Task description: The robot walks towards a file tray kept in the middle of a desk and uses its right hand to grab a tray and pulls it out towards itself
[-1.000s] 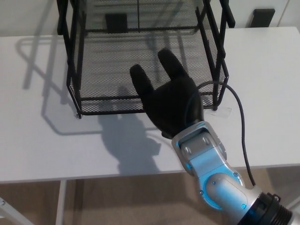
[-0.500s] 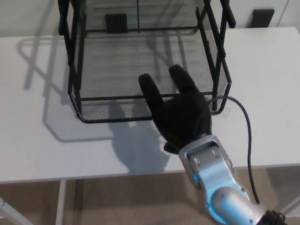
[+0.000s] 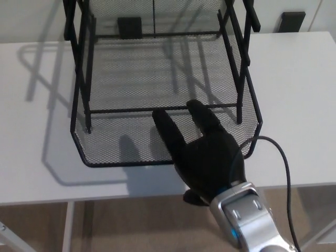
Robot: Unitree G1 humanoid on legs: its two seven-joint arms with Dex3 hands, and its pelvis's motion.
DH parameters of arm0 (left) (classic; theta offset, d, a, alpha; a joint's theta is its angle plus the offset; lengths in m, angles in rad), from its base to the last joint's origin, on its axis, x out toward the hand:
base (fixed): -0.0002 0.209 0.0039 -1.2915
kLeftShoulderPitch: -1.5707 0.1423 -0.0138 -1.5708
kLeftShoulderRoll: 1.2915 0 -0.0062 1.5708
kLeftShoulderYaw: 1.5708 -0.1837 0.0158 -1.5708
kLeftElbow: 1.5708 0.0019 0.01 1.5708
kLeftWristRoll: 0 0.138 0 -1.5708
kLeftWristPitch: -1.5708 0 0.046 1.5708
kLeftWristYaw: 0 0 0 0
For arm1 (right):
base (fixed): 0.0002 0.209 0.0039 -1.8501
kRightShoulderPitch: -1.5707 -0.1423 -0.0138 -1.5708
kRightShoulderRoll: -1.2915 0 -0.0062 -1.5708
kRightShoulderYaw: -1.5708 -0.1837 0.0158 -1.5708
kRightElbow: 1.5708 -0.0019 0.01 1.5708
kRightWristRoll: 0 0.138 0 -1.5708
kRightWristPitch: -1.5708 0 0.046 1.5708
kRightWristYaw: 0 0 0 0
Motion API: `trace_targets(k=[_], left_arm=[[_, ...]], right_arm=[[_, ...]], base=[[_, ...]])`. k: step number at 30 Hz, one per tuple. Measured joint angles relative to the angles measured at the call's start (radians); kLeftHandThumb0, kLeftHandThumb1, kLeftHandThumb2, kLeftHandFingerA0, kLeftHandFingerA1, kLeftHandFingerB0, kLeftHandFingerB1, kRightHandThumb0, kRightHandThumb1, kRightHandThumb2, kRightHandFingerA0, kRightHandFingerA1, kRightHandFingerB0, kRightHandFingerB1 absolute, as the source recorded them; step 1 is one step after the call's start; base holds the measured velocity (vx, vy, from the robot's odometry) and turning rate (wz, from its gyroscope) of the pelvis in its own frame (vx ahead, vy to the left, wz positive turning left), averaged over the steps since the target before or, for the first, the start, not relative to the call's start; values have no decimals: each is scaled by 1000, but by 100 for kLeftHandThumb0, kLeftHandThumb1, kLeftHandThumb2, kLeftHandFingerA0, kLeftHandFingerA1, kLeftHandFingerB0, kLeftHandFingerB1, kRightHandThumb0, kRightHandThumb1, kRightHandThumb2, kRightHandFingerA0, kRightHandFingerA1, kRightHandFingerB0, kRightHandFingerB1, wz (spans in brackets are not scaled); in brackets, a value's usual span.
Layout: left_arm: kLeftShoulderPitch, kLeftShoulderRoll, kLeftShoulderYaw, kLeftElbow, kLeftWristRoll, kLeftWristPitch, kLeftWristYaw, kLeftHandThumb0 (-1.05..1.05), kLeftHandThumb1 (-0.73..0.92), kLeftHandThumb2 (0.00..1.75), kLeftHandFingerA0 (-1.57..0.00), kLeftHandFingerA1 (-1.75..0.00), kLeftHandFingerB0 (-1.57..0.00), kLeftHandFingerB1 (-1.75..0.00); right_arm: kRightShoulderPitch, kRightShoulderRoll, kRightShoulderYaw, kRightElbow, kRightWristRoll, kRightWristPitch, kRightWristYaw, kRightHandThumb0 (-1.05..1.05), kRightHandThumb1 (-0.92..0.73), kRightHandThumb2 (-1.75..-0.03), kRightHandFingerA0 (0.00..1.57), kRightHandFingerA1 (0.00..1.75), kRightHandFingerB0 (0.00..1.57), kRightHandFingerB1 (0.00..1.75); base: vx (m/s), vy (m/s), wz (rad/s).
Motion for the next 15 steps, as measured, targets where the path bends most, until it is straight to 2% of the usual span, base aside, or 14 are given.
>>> trace_targets(k=[15], left_arm=[[6,2,0,-7,5,-9,-5,2,73,60,-25,-33,-15,-28]], right_arm=[[134,-49,44,-144,-2,-19,18,-76,-42,-76,0,5,0,0]], base=[[0,0,0]])
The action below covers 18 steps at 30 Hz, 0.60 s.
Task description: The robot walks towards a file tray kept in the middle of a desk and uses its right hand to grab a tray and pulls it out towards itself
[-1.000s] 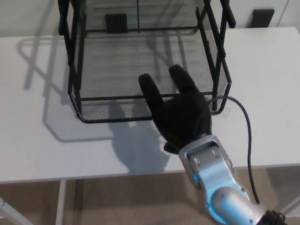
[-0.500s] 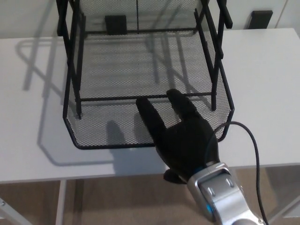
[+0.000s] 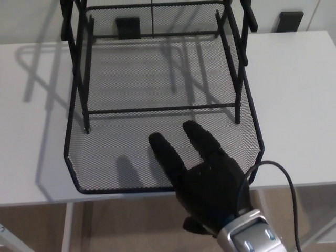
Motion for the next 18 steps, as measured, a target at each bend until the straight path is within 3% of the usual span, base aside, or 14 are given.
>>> trace_targets(k=[11,18], left_arm=[[0,1,0,3,1,0,-5,4,74,61,-25,-34,-14,-28],[-6,1,0,4,2,0,-5,2,72,60,-26,-34,-16,-28]], right_arm=[[30,-22,5,-67,-5,-18,7,-77,-44,-77,0,3,0,0],[42,-28,14,-267,8,-90,48,-80,-47,-80,0,2,0,0]], base=[[0,0,0],[0,0,0]])
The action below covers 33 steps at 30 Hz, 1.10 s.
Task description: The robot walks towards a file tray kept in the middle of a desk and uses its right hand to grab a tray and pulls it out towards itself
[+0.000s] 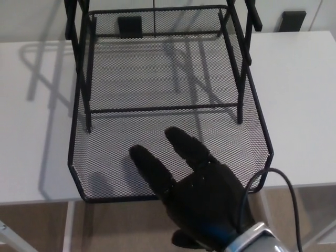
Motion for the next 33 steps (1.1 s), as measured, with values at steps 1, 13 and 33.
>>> trace_targets(k=[1,13,33], left_arm=[[-1,0,0,1,0,0,0,2,72,60,-26,-34,-17,-28],[-4,-1,0,2,-1,0,-1,2,72,60,-27,-33,-16,-28],[-7,-5,-1,4,-1,0,0,0,72,60,-26,-33,-15,-28]], right_arm=[[0,0,0,-32,3,-7,6,-81,-47,-81,0,2,0,0],[34,40,-80,-317,95,-85,136,-84,-48,-86,0,2,0,1],[46,-172,-551,-288,384,-148,177,-51,-35,-69,6,23,8,29]], base=[[0,0,0],[0,0,0],[0,0,0]])
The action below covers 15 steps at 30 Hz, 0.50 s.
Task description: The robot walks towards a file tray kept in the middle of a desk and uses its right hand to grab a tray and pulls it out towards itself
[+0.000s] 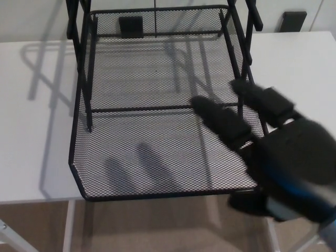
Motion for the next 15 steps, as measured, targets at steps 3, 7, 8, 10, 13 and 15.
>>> trace_targets(k=[3,7,8,10,13,15], left_arm=[[0,0,0,0,0,0,0,2,73,60,-26,-33,-16,-28],[0,-1,0,1,0,0,0,5,73,61,-26,-33,-16,-28],[0,-1,0,1,0,0,0,4,73,61,-27,-33,-16,-28],[0,-1,0,1,0,0,0,3,72,60,-27,-33,-17,-28],[0,-1,0,1,0,0,0,3,73,61,-24,-33,-15,-28],[0,-1,0,1,0,0,0,2,73,60,-24,-33,-15,-28]], right_arm=[[-48,-40,-93,16,40,11,13,-48,-44,-66,6,20,6,21],[-95,-91,-196,40,90,18,27,-51,-38,-78,0,30,0,26],[-102,-100,-215,46,100,19,30,-54,-38,-77,1,33,0,28],[-125,-131,-270,66,128,22,37,-47,-54,-61,8,24,8,25],[-157,-165,-336,93,164,27,51,-43,-56,-57,2,24,5,25],[-173,-190,-383,114,188,29,61,-44,-35,-76,0,28,0,30]], base=[[0,0,0],[0,0,0],[0,0,0],[0,0,0],[0,0,0],[0,0,0]])
